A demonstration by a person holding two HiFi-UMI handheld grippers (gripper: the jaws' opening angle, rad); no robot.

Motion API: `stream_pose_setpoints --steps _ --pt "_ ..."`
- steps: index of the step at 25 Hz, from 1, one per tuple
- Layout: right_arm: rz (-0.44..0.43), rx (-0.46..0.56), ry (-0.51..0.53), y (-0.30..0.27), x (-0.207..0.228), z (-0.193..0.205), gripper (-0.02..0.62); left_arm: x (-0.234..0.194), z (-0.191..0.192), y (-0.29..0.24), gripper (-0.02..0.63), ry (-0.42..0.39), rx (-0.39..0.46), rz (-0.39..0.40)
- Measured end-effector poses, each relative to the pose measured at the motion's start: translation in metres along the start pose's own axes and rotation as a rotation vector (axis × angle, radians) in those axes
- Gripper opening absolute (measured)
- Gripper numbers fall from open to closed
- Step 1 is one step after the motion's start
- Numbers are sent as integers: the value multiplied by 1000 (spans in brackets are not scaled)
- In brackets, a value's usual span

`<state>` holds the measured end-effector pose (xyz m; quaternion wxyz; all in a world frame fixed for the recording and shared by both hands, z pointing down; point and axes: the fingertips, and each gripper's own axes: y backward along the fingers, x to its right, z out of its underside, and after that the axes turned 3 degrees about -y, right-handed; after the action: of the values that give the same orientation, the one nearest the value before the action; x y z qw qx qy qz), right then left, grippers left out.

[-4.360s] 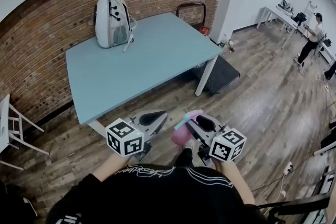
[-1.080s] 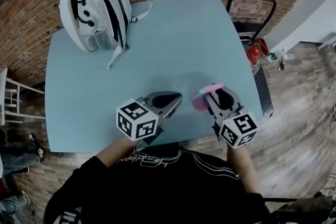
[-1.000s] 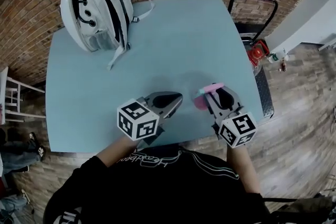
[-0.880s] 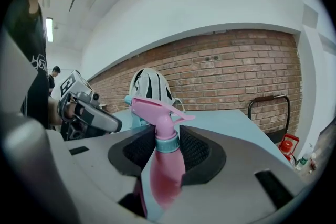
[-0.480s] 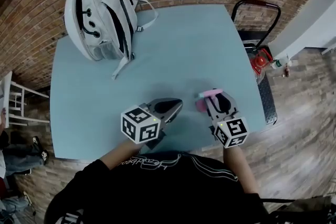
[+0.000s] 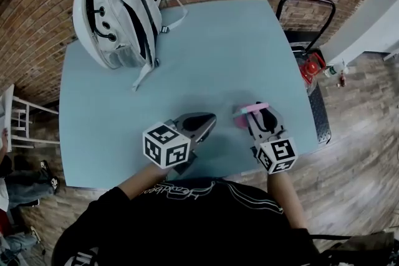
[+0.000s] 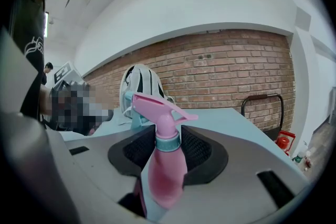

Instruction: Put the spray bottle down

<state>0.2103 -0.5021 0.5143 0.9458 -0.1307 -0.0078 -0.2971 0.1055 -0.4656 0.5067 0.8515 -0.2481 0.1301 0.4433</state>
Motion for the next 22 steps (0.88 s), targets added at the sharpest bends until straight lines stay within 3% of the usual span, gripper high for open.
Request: stream_pose_setpoints --steps 15,22 --pt "48 -44 -19 37 0 8 183 23 3 13 6 -9 15 -11" --pt "-37 26 -25 88 -48 -22 181 65 1 42 7 -53 68 21"
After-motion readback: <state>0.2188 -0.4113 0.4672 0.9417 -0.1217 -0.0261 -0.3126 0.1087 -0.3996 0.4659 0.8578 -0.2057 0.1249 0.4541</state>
